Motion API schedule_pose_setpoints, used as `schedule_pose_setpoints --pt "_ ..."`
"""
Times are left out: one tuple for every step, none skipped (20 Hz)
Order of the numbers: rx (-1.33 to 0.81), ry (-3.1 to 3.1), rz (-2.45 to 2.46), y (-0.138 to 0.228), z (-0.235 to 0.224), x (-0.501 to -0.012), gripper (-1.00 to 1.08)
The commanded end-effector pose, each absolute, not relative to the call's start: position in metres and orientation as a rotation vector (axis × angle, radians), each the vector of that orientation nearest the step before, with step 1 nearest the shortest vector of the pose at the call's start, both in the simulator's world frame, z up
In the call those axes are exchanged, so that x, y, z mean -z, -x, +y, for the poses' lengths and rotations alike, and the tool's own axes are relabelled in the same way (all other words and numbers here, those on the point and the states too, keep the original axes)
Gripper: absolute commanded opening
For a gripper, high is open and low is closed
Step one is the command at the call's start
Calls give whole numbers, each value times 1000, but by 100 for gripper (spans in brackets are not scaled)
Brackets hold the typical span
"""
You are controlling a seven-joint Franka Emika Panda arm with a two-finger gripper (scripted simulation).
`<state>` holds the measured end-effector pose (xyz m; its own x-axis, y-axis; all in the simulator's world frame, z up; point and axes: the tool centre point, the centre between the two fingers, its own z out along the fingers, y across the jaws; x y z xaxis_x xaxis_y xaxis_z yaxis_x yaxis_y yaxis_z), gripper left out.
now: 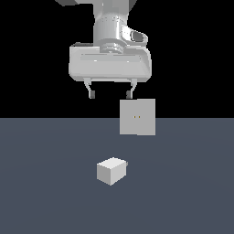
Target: Plug the charger into the wall socket.
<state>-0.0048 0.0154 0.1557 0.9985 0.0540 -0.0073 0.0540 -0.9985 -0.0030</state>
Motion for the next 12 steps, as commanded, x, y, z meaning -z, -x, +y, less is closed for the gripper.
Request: schedule_pose_setpoints --pt "-12 3138 -85 5 15 -156 100" --pt "-11 3138 -84 5 15 -156 100" --pt "-11 3138 -80 5 15 -155 100" --pt "-10 3138 -74 6 15 -155 100" --pt "-9 3139 -66 6 15 -154 100" --pt "-8 3139 -55 7 14 -153 100" --pt "-6 3140 -42 9 14 -152 100" --pt "-5 3140 -27 10 13 -151 100" --pt "-3 3141 -10 11 12 -150 100" --pt "0 3141 10 13 12 -148 100" --pt "2 3141 32 15 11 -147 100" --pt "5 3142 56 17 10 -145 100"
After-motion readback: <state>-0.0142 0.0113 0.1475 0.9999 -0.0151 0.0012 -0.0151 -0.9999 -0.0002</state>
